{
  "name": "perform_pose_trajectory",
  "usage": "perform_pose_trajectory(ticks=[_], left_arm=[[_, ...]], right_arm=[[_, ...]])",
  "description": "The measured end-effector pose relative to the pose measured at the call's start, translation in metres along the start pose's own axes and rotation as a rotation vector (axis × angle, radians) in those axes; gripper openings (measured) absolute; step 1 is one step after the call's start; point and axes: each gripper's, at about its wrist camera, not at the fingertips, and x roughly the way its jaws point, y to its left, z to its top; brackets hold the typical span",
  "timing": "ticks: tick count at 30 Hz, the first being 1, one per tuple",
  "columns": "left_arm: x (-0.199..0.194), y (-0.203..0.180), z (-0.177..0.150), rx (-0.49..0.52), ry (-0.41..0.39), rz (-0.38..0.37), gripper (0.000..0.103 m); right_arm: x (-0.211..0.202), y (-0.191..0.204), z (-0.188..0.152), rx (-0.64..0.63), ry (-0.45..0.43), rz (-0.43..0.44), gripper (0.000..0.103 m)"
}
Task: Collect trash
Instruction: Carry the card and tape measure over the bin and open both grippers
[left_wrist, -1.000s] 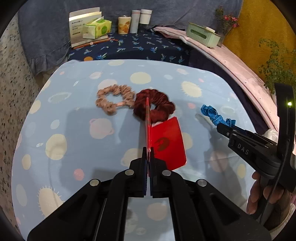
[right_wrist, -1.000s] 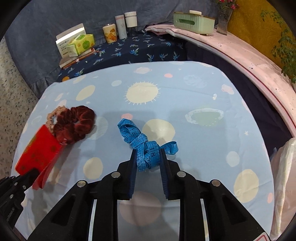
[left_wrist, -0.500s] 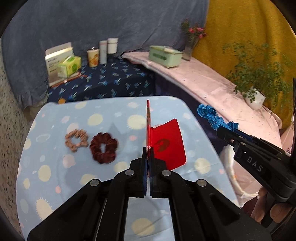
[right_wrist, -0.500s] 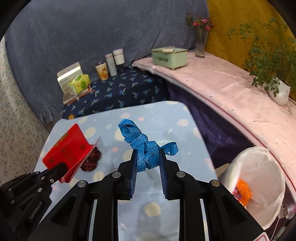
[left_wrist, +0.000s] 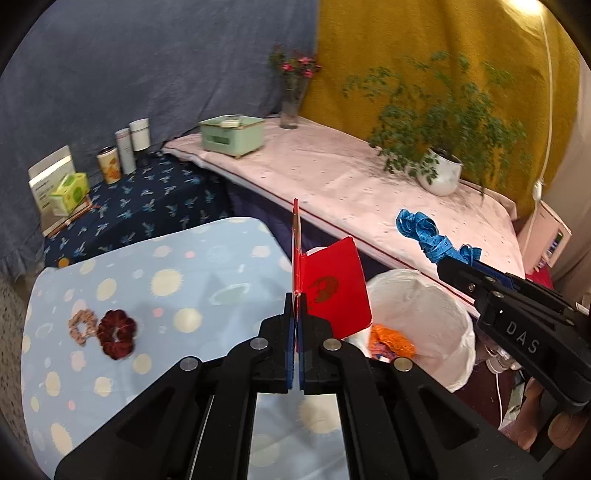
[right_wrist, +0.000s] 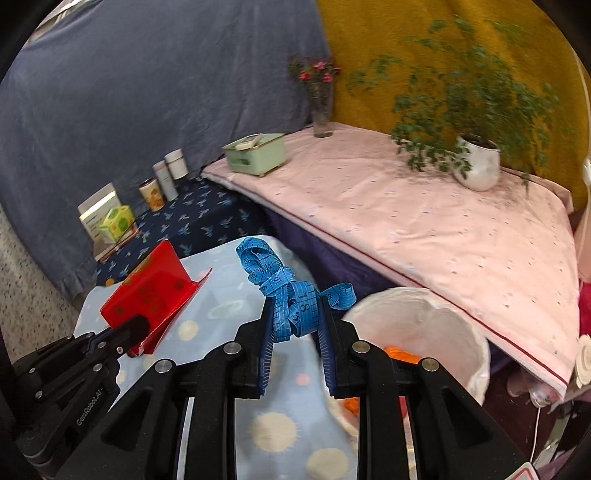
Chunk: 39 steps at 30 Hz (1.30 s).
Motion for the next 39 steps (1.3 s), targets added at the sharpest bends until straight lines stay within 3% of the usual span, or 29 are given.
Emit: perform_pose_trajectory(ticks=[14, 25, 27, 28, 29, 30, 39], left_arm=[[0.035, -0.107, -0.001, 0.149, 0.05, -0.1, 0.001], [0.063, -0.143, -0.011, 0.201, 0.101, -0.135, 0.001], [0.064, -0.144, -0.012, 0.192, 0.092, -0.144, 0.008], [0.063, -0.144, -0.012, 0.185, 0.081, -0.138, 0.017], [0.061, -0.144, -0.012, 0.183, 0.07, -0.121, 0.043], [0.06, -0.143, -0.012, 0.181, 0.058, -0.102, 0.057], [0.055, -0.126, -0.01, 0.159, 0.047, -0.063, 0.056]], right_arm=[[-0.012, -0.1, -0.019, 0.137, 0.004, -0.104, 0.021], [-0.007, -0.14, -0.035, 0.193, 0.029, -0.131, 0.021], [-0.005, -0.143, -0.036, 0.195, 0.031, -0.13, 0.024], [-0.006, -0.144, -0.037, 0.197, 0.028, -0.134, 0.025], [-0.007, -0.144, -0.037, 0.199, 0.018, -0.143, 0.031], [-0.009, -0.144, -0.038, 0.199, 0.011, -0.153, 0.034], [-0.014, -0.139, -0.033, 0.193, -0.004, -0.149, 0.036]])
